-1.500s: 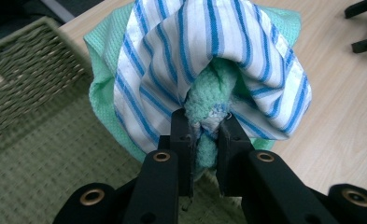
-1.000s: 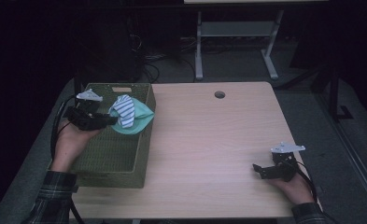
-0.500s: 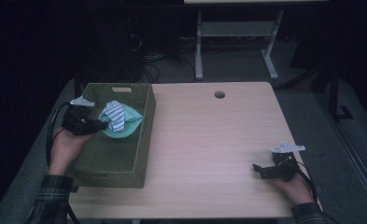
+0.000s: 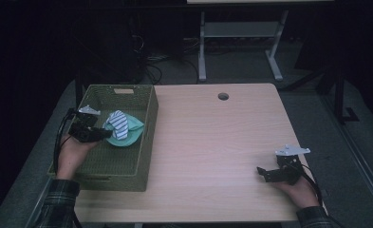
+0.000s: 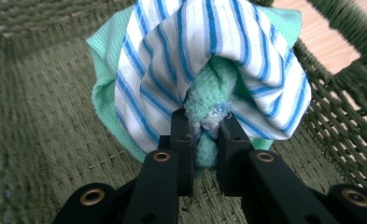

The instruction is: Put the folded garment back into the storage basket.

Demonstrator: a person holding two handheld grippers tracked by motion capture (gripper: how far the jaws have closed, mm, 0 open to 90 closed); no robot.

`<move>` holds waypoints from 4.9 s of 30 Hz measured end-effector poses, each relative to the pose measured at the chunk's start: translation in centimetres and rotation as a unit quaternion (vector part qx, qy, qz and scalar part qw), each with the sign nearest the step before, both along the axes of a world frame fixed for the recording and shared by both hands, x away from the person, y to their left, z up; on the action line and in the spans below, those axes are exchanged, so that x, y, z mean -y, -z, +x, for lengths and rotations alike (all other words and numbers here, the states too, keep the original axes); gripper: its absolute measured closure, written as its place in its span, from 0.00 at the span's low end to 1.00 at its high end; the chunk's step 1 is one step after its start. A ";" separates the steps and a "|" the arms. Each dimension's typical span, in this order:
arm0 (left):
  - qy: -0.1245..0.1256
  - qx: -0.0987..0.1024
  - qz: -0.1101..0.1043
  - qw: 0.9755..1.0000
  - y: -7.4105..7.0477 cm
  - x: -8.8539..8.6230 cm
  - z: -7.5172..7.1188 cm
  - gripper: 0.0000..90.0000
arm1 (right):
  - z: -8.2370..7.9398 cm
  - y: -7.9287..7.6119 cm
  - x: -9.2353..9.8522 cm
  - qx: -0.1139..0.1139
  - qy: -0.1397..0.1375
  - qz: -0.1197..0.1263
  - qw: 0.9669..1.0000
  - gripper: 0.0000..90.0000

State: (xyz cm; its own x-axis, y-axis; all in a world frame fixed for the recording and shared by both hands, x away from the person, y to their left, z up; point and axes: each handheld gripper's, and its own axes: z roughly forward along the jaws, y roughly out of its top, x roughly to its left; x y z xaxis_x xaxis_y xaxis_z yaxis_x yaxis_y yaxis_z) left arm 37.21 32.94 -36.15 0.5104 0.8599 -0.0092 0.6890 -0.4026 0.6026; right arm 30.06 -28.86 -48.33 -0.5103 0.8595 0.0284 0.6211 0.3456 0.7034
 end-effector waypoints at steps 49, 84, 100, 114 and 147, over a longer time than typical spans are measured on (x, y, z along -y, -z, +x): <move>-0.008 -0.026 -0.013 1.000 1.1 0.1 -0.1 0.23 | 0.0 0.0 0.0 0.000 0.000 0.000 1.000 0.03; 0.123 0.032 -0.084 0.988 -3.8 11.5 -1.6 0.16 | 0.0 0.0 0.0 0.000 0.000 0.000 1.000 0.02; 0.184 0.032 -0.103 0.977 -2.2 18.2 -2.0 0.16 | 0.0 0.0 0.0 0.000 0.000 0.000 1.000 0.02; 0.212 0.022 -0.097 0.972 1.2 22.9 -3.1 0.16 | 0.0 0.0 0.0 0.000 0.000 0.000 1.000 0.02; 0.222 0.031 -0.035 0.974 10.3 25.5 -3.5 0.15 | 0.0 0.0 0.0 0.000 0.000 0.000 1.000 0.03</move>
State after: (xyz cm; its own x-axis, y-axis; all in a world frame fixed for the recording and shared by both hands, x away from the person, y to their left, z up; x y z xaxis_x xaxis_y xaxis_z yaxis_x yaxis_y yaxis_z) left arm 33.67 7.42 -46.46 0.8332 0.5526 -0.0179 0.4182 -0.6088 0.6741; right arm 30.06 -28.86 -48.33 -0.5102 0.8596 0.0283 0.6211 0.3455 0.7035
